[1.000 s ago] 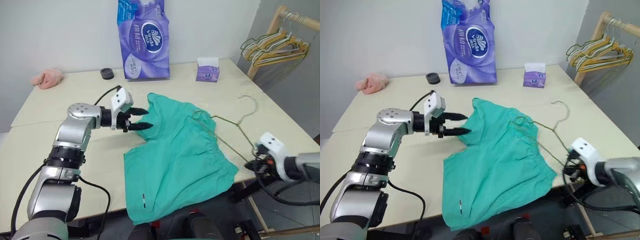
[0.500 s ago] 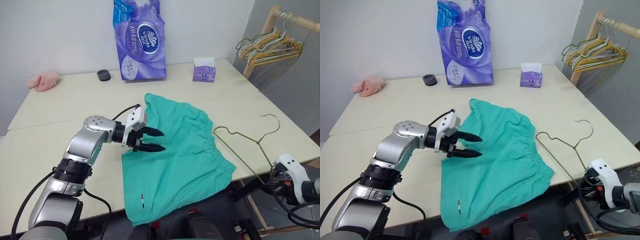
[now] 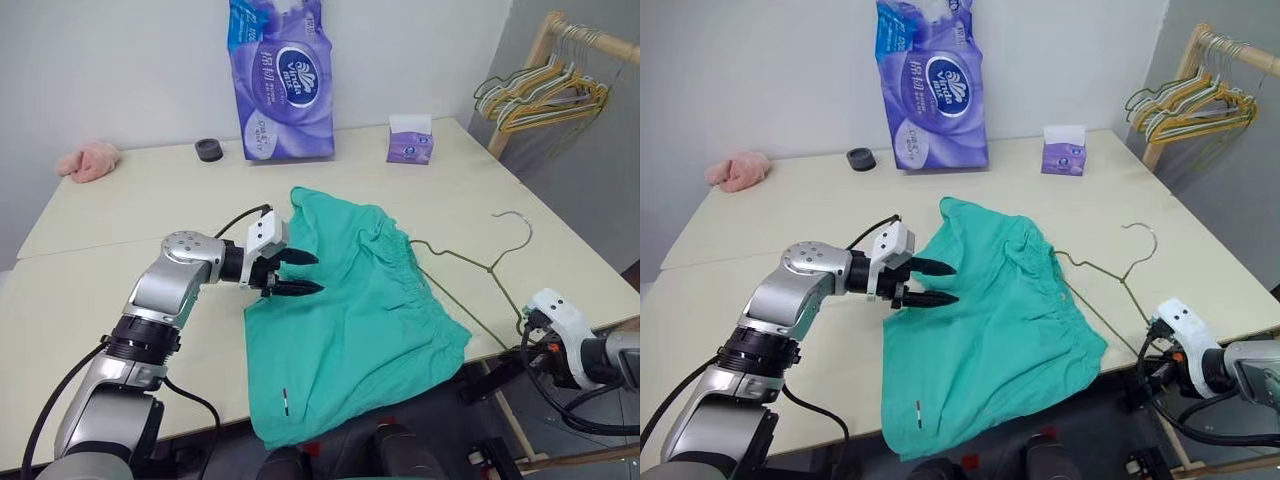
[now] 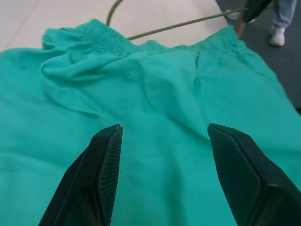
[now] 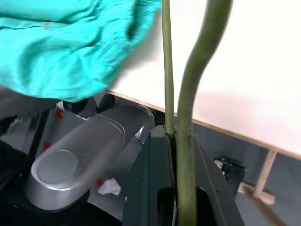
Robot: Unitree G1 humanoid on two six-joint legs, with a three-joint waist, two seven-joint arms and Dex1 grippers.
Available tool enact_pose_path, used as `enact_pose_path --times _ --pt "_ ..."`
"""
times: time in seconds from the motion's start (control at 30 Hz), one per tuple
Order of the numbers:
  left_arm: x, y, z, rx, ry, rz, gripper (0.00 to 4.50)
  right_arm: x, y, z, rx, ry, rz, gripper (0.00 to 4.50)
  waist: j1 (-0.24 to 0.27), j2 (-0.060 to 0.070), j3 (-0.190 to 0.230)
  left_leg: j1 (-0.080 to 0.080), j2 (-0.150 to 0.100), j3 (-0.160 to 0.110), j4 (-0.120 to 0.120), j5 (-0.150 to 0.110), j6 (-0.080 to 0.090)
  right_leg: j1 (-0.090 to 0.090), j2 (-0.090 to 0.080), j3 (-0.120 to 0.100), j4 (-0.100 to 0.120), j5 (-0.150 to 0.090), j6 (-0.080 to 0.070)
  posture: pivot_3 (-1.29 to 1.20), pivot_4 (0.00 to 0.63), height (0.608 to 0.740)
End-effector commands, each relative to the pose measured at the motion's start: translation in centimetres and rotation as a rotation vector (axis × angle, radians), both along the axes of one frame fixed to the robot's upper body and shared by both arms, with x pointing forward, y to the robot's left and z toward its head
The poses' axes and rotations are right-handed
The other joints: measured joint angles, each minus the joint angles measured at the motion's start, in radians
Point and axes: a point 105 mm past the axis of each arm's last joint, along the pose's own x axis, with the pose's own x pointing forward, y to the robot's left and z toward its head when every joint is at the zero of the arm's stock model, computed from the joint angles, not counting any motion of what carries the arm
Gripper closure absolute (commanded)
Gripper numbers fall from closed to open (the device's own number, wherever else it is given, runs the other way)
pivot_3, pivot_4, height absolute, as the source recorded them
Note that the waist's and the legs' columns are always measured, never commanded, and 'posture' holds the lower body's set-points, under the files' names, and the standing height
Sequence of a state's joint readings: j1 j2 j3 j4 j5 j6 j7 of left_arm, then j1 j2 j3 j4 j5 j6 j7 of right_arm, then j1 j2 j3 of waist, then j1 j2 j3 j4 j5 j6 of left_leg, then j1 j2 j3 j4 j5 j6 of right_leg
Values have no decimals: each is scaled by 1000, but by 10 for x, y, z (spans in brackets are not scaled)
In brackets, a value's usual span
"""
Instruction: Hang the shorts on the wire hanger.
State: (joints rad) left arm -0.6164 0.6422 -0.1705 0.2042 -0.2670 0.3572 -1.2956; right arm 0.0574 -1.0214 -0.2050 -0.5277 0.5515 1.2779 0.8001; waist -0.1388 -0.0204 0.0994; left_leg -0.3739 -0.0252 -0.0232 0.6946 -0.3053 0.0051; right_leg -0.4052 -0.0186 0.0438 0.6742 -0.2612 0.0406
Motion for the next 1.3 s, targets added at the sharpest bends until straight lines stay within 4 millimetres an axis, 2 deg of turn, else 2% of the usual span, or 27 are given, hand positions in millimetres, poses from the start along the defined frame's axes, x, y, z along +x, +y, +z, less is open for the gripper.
enact_pose_path --times 0.03,0.23,0.43,0.6,0.93,1.07,1.17,1.3 --pt "9 5 18 -4 -85 24 1451 1 14 7 -48 -64 99 4500 0 0 0 0 0 0 0 0 0 0 0 0 0 0 0 -216 65 740" --pt "11 3 17 5 -97 18 1451 -2 19 -5 -98 -67 142 4500 0 0 0 0 0 0 0 0 0 0 0 0 0 0 0 -223 66 740" --pt "13 -1 19 0 -110 13 1451 13 -5 -2 -138 -79 76 4500 0 0 0 0 0 0 0 0 0 0 0 0 0 0 0 -228 65 740" --pt "14 -4 22 -22 -113 7 1451 18 -13 0 -136 -47 94 4500 0 0 0 0 0 0 0 0 0 0 0 0 0 0 0 -229 64 740" --pt "15 -6 25 -29 -127 14 1451 43 15 -5 56 59 124 4500 -1 0 0 0 0 0 0 0 0 0 0 -1 0 3 -5 -202 61 740" --pt "16 -5 26 -29 -136 27 1451 48 17 -10 48 88 142 4500 1 0 0 0 0 0 0 0 0 -1 -1 -1 0 3 -5 -188 62 740" --pt "16 -3 27 -32 -143 35 1451 50 12 -19 13 118 134 4500 1 0 0 0 0 -1 0 0 0 -1 -1 -1 0 3 -5 -181 61 740" --pt "16 -3 29 -40 -150 46 1451 53 15 -18 45 135 123 4500 1 -1 -1 0 0 -1 1 0 0 -1 -1 -1 0 3 -5 -175 60 740"
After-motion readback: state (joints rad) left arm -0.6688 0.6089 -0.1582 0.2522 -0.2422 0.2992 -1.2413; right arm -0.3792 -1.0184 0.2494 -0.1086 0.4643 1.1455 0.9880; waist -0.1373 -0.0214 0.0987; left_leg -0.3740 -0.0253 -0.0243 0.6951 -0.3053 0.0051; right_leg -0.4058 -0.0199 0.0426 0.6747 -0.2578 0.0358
